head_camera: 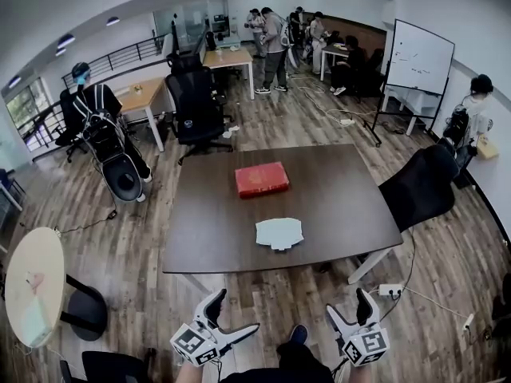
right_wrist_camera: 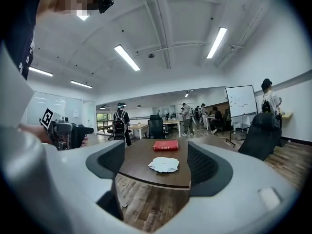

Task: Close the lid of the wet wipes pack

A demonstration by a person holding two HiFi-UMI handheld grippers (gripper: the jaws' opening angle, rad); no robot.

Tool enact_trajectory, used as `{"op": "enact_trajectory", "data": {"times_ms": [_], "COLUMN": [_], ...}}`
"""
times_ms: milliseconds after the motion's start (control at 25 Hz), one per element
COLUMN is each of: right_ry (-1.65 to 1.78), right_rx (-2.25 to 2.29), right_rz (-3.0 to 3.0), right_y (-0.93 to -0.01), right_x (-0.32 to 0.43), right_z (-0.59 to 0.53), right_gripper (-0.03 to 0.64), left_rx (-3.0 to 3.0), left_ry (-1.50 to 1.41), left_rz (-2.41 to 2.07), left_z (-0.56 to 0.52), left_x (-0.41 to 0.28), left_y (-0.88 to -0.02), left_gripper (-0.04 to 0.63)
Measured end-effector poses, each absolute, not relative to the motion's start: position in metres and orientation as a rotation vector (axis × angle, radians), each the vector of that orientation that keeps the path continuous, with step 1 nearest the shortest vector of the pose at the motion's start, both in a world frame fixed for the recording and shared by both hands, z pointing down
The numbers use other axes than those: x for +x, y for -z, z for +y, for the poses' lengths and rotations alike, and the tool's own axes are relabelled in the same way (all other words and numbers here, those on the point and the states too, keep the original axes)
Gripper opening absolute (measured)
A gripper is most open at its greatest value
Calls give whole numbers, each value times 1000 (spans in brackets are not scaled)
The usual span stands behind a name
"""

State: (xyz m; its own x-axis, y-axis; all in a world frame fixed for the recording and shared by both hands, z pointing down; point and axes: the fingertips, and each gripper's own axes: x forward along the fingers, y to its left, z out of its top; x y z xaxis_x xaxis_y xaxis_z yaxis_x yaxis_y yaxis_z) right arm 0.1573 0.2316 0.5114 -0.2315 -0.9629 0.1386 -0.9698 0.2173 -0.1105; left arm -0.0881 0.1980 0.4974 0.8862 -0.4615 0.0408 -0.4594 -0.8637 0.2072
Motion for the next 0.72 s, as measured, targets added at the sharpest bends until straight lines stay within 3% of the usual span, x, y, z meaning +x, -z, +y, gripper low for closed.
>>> {"op": "enact_trajectory", "data": {"times_ms": [240,720], "right_ry": [-304,-264], "right_rx": [1819,1622], "right_rz": [-2488,-2600], "right_y": [-508,-492], "right_x": [199,226], "right_z": [165,74], "right_gripper": [411,408], "left_rx": [2843,2802], "left_ry": [10,-7], "left_rz": [-784,-940], "left_z": [138,73], "left_x": [-36,2], "left_y": [-482,-469], "left_gripper": [531,531]}}
